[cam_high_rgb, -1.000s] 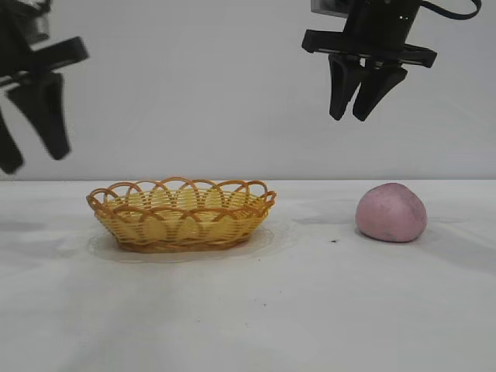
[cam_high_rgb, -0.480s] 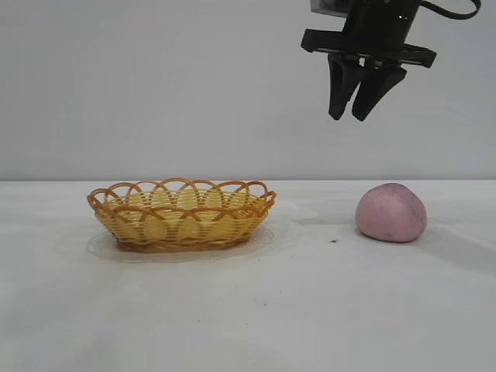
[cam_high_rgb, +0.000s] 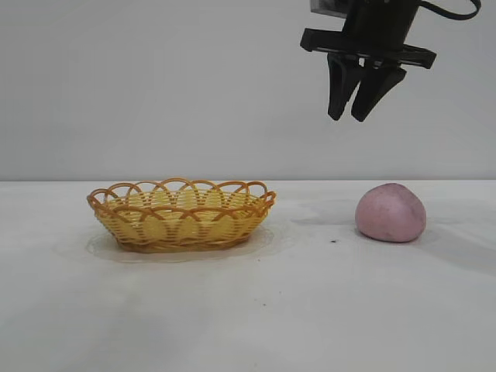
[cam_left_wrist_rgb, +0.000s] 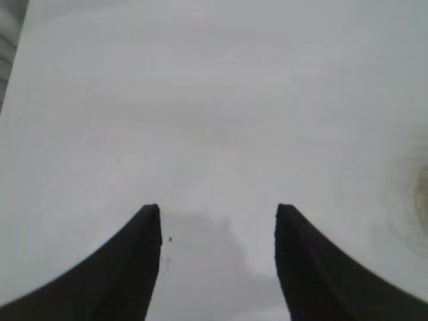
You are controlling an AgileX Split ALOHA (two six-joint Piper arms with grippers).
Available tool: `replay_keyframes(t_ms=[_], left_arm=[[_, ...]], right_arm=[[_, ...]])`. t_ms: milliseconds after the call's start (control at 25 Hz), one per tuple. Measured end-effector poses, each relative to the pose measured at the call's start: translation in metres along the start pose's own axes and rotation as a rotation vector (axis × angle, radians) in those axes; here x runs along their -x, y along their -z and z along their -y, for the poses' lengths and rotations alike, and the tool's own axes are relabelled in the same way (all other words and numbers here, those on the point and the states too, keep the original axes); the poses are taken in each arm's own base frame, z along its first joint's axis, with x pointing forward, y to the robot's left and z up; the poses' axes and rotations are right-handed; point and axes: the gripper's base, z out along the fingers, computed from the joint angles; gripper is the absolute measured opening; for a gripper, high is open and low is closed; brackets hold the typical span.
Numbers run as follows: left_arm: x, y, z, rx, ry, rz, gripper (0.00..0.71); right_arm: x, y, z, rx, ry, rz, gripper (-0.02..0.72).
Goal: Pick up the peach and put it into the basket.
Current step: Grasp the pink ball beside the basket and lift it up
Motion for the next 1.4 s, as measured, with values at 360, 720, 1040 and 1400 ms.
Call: replay_keyframes(t_ms=[360,720,1040,1400], left_arm=[[-0.07,0.034,0.001,-0.064,0.025,-0.016,0.336],[-0.082,0.048,0.004,-0.112,0.054,0.089,0.336],[-0.09,0.057,0.003,-0.117,0.054,0.183,0.336],[-0.101,0.068,0.004,-0.142,0.022,0.289,0.336]], right_arm=[[-0.001,-0.003,-0.001,0.012,-0.009,-0.014,0.268],[-0.005,-0.003,-0.001,0.018,-0.009,-0.049,0.268],[-0.006,-0.004,0.0,0.011,-0.002,-0.058,0.268],[-0.017,-0.016,0.002,0.007,0.012,-0.182,0.268]])
